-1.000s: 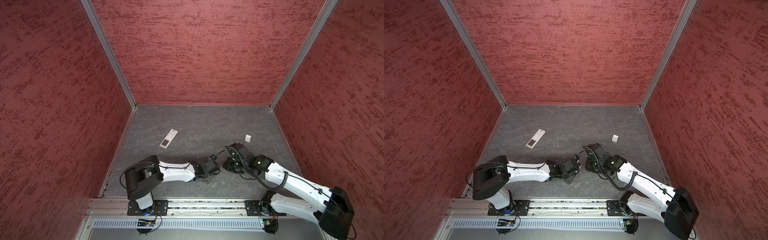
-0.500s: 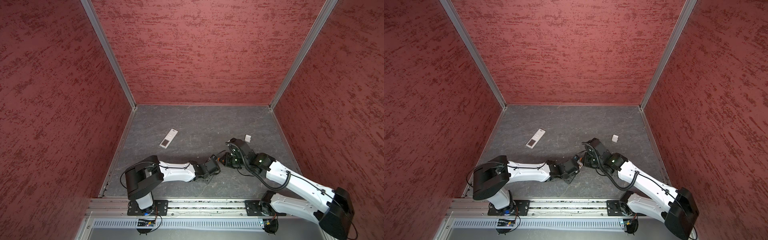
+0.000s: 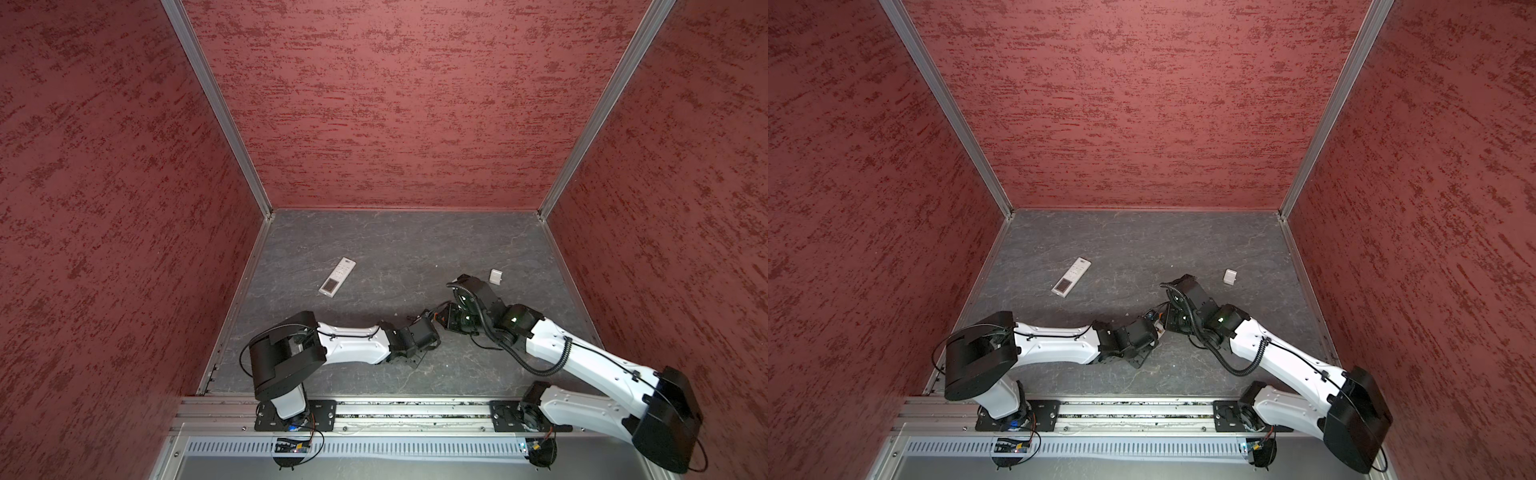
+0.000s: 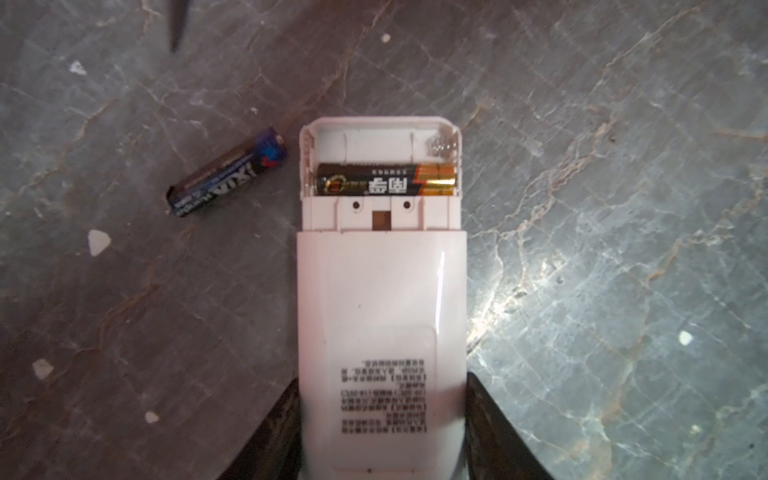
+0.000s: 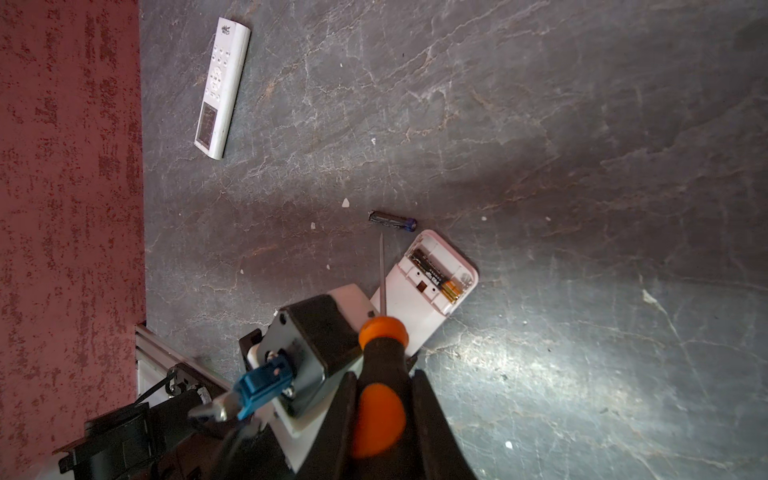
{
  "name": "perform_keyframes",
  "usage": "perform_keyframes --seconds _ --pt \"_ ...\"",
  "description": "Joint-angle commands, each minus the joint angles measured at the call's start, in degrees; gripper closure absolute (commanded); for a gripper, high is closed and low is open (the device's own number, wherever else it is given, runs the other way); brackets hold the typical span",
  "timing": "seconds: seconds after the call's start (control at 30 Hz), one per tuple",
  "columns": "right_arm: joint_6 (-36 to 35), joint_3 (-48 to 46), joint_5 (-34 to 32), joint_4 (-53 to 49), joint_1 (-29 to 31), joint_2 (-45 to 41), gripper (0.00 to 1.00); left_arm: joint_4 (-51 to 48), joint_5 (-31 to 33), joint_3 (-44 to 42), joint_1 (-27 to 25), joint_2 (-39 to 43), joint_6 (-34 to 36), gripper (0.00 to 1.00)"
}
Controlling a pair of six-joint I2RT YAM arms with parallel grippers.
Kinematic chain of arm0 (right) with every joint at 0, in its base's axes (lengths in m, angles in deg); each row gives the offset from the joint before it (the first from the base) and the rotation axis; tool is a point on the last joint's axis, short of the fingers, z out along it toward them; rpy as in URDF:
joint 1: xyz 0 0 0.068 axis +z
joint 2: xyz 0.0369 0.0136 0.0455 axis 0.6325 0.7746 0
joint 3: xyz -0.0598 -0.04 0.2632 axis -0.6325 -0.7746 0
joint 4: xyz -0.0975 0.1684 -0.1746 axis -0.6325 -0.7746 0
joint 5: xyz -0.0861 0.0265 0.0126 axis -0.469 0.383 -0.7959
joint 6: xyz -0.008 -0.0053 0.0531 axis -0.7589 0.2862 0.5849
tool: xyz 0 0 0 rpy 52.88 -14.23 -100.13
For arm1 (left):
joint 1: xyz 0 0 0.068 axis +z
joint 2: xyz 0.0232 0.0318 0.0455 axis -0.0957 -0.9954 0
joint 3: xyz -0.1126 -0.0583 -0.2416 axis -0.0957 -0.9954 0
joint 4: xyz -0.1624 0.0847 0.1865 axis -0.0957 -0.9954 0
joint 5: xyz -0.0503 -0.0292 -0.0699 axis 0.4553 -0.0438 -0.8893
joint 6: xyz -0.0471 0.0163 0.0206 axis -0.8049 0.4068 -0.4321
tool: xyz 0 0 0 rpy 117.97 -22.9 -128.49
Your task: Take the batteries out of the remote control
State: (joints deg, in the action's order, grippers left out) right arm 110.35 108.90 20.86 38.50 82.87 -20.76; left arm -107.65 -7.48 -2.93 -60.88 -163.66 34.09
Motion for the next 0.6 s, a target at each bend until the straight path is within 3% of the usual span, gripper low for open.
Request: perform_keyframes --seconds 0.0,0.13,0.23,0.37,0.57 --pt "-0.31 -0.7 -1.56 3.59 -0.35 0.85 1.0 -4.64 -9.18 -4.47 -1.13 -5.3 -0.74 0.92" --pt "-0.18 -0.98 -2.66 3.53 -0.65 0.59 1.0 -5.01 -8.38 -4.76 -1.05 -4.69 -1.06 0.87" --pt "0.03 -1.4 -3.38 3.42 -1.0 -0.38 1.0 -5.86 -7.62 -4.73 -0.91 -3.98 -1.42 0.71" --pt "0.04 -2.37 -4.21 3.65 -1.43 -1.96 1.0 -7.53 -6.45 -4.43 -0.78 -2.72 -1.99 0.41" --pt "-0.03 -3.9 -4.23 4.38 -2.22 -3.41 1.0 -10.42 -4.15 -4.45 -0.53 -0.64 -4.13 0.29"
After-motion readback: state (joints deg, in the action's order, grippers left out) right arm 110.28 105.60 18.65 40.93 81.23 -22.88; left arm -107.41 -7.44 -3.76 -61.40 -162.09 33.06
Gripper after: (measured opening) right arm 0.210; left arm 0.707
